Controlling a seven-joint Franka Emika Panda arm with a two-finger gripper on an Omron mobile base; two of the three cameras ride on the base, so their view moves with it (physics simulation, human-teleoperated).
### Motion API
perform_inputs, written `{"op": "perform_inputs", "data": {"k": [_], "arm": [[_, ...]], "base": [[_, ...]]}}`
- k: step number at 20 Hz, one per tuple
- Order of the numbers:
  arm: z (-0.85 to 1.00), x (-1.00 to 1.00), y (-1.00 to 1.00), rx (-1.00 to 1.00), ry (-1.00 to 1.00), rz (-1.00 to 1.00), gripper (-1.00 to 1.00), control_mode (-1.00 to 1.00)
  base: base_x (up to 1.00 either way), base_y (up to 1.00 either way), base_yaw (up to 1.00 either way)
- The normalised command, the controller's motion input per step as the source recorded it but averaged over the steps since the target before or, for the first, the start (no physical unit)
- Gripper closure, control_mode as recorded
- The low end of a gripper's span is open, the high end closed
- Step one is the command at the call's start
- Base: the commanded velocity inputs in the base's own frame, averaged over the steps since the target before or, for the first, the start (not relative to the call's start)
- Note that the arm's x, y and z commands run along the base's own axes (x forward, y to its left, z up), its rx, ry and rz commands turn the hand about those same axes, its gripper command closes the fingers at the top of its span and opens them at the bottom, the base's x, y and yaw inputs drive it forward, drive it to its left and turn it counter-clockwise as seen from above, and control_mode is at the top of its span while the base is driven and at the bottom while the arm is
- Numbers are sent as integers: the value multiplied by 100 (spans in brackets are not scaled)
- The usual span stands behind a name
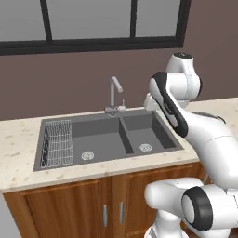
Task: Dump the bell pepper from the pot into the sink. Then turn on the water and wash the bell pepper. Then turn off the water and put the bell pepper back in the pot.
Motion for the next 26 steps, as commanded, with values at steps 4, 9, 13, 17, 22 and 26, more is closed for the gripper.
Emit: {"op": "perform_inputs", "data": {"k": [4,9,13,17,22,26], "arm": [[0,0,0,0,0,0,-100,100],[0,0,0,0,0,0,-100,100],[0,0,0,0,0,0,-100,100],[0,0,0,0,0,0,-100,100],[0,0,0,0,0,0,-100,100],[0,25,5,0,5,2,-100,-100]], "base": [[7,-54,0],[32,-43,4],[51,-30,6],[59,-11,6],[69,2,3],[30,2,1]]}}
